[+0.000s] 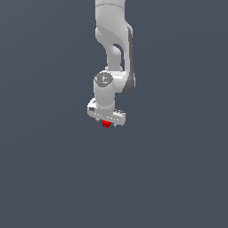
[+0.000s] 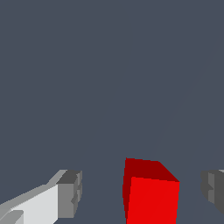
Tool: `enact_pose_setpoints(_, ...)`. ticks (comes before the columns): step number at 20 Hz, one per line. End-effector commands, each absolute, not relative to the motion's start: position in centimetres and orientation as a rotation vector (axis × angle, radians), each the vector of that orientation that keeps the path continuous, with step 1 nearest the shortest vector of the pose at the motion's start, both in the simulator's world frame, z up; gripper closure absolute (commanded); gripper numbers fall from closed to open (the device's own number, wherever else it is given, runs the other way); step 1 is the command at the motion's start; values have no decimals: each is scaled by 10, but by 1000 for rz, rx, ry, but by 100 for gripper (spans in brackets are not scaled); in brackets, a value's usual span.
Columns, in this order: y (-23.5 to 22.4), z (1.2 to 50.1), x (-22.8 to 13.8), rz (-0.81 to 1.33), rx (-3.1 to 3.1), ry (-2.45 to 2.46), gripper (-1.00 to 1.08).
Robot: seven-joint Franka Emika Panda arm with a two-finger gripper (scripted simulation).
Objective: Pick up the red cube and move it to a goal position.
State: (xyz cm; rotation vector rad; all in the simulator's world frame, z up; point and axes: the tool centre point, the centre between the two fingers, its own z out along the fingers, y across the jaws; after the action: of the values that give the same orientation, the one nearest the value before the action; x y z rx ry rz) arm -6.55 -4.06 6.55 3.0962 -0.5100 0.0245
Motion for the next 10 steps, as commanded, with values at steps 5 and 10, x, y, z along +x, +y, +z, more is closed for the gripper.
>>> enact_pose_setpoints(5, -45, 32, -90, 7, 3073, -639, -92)
enact_pose_setpoints(10, -45, 21, -97, 1, 3066, -678, -92)
